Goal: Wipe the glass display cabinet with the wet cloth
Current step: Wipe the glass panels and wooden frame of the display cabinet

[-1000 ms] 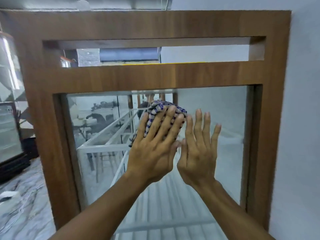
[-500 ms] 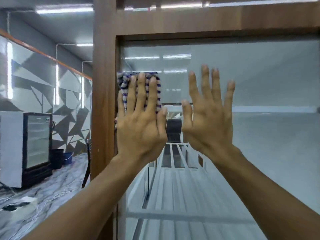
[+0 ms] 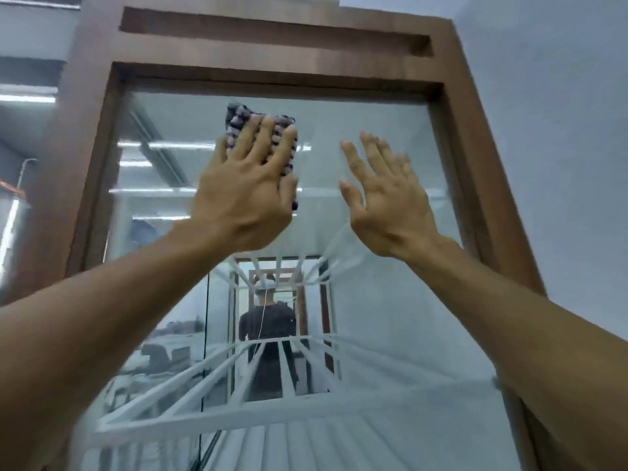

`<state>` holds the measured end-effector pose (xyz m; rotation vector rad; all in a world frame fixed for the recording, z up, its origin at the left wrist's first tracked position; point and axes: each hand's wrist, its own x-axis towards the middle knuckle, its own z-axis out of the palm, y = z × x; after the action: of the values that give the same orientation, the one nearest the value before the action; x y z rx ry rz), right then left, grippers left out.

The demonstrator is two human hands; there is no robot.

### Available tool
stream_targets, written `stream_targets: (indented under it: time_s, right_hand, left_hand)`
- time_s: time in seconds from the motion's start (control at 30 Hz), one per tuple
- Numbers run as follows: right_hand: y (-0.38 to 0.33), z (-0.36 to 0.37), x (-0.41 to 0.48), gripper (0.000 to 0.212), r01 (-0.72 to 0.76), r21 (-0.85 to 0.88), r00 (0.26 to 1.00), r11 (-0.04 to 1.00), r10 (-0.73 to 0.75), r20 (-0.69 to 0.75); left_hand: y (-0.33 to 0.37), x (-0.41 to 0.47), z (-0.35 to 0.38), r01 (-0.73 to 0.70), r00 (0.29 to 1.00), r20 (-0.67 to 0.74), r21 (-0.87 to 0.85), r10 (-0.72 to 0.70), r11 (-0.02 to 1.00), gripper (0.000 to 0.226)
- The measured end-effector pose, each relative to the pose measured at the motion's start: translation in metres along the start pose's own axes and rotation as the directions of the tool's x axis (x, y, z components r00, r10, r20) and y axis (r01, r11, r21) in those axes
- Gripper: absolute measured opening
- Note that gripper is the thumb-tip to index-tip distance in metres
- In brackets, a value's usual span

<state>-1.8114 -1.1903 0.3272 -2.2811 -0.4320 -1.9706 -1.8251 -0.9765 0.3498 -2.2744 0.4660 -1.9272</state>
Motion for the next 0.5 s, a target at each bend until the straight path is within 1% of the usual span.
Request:
stream_targets:
  time_s: [0.03,0.07,0.13,0.2,0.23,0.27,0.37,0.43,0.5]
  right_hand:
    - [0.005,-0.002,-0.005,0.064,0.000,-0.002,1.000,1.000,0.000,-0.002]
    - [0.012,-0.005,-0.009,0.065,-0.008,-0.012,1.000,1.000,0.008,-0.006]
    - [0.033,-0.013,-0.020,0.067,-0.064,-0.105,0.998,0.992,0.060,-0.036]
    - [0.059,-0.023,-0.033,0.067,-0.145,-0.234,0.989,0.961,0.134,-0.063]
    - [0.069,-0.027,-0.041,0.066,-0.175,-0.258,0.985,0.950,0.167,-0.051]
    - [0.076,-0.029,-0.049,0.064,-0.186,-0.255,0.982,0.949,0.184,-0.032]
    - [0.084,-0.028,-0.069,0.066,-0.181,-0.185,0.983,0.966,0.179,-0.029]
    - [0.086,-0.027,-0.077,0.065,-0.181,-0.124,0.983,0.976,0.176,-0.048]
    - [0.090,-0.028,-0.081,0.063,-0.175,-0.102,0.984,0.979,0.169,-0.064]
  left_hand:
    - [0.022,0.006,0.006,0.013,1.000,-0.021,-0.012,-0.013,1.000,0.068]
    - [0.046,0.009,0.012,-0.020,0.999,-0.028,-0.029,0.019,0.999,0.067]
    - [0.090,0.005,0.019,-0.149,0.989,-0.003,-0.059,0.149,0.987,0.069]
    - [0.107,-0.010,0.025,-0.246,0.968,0.030,-0.059,0.248,0.967,0.071]
    - [0.108,-0.014,0.026,-0.258,0.965,0.029,-0.055,0.260,0.965,0.072]
    - [0.107,-0.014,0.027,-0.235,0.972,0.012,-0.053,0.236,0.971,0.072]
    - [0.126,0.013,0.027,-0.108,0.994,-0.022,-0.067,0.106,0.992,0.068]
    - [0.155,0.035,0.028,-0.117,0.993,0.001,-0.072,0.118,0.991,0.066]
    - [0.183,0.045,0.030,-0.183,0.983,0.017,-0.063,0.184,0.981,0.064]
